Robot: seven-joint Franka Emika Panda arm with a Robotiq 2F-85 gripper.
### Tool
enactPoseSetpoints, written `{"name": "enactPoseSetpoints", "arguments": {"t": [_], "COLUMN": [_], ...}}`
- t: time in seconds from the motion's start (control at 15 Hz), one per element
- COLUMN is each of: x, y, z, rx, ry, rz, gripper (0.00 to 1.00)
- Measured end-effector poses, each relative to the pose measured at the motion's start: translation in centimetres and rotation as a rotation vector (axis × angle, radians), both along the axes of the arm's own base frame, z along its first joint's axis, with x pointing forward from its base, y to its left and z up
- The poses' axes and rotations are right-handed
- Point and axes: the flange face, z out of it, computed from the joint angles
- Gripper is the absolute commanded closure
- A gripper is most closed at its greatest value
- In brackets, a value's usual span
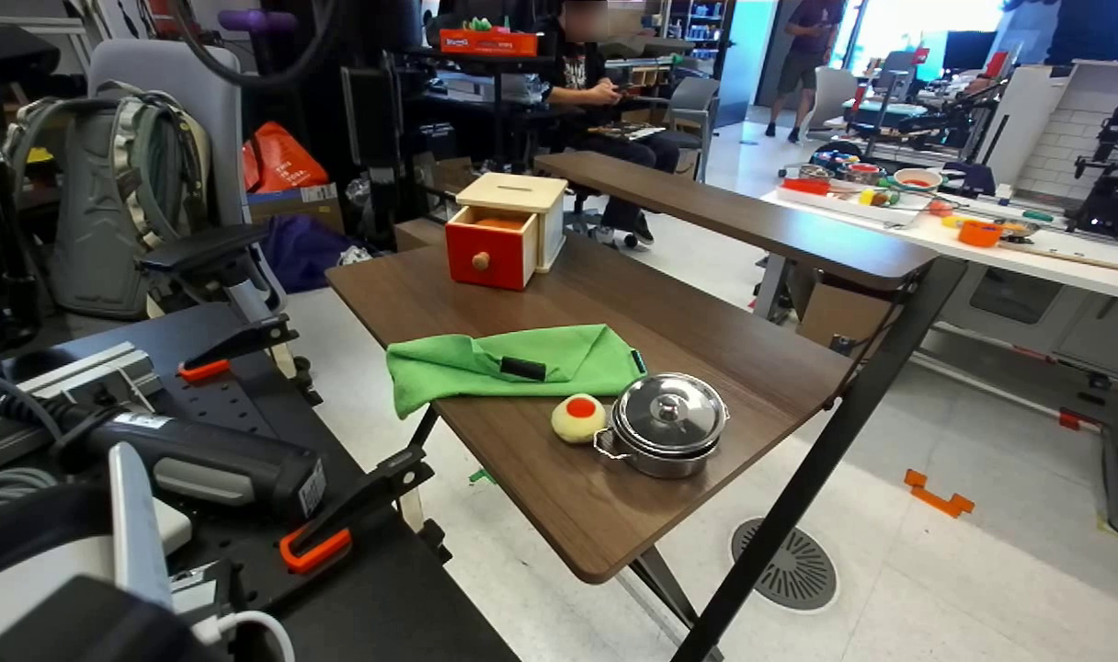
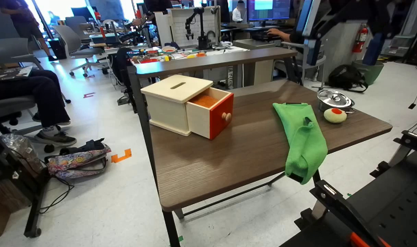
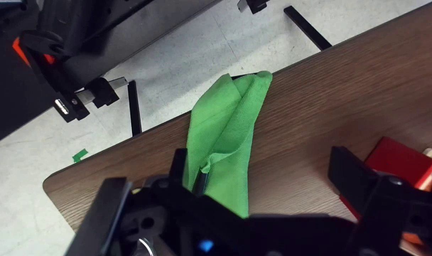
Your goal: Move the yellow plush toy to the back left
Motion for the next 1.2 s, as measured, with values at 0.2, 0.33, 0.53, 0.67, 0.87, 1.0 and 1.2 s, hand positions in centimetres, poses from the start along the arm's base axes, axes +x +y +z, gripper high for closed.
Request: {"name": "enactPoseSetpoints", "arguments": {"t": [0.2, 0.33, 0.53, 0.67, 0.87, 1.0, 1.2], "x": [1.8, 3.0, 4.6, 5.5, 6.0, 6.1, 6.3], "y": [-2.3, -4.1, -7.2, -9.4, -12.6, -14.4, -16.3], "z": [-4.7, -6.9, -8.8, -9.6, -10.7, -11.6, -13.3], "rx": [0.032, 0.057, 0.087, 0.094, 0.087, 0.075, 0.057], "ry": [0.005, -0.006, -0.032, -0.037, -0.034, -0.026, -0.007], "rz": [-0.079, -0.143, -0.241, -0.298, -0.366, -0.399, -0.434], "gripper": [0.0, 0.0, 0.0, 0.0, 0.0, 0.0, 0.0]}}
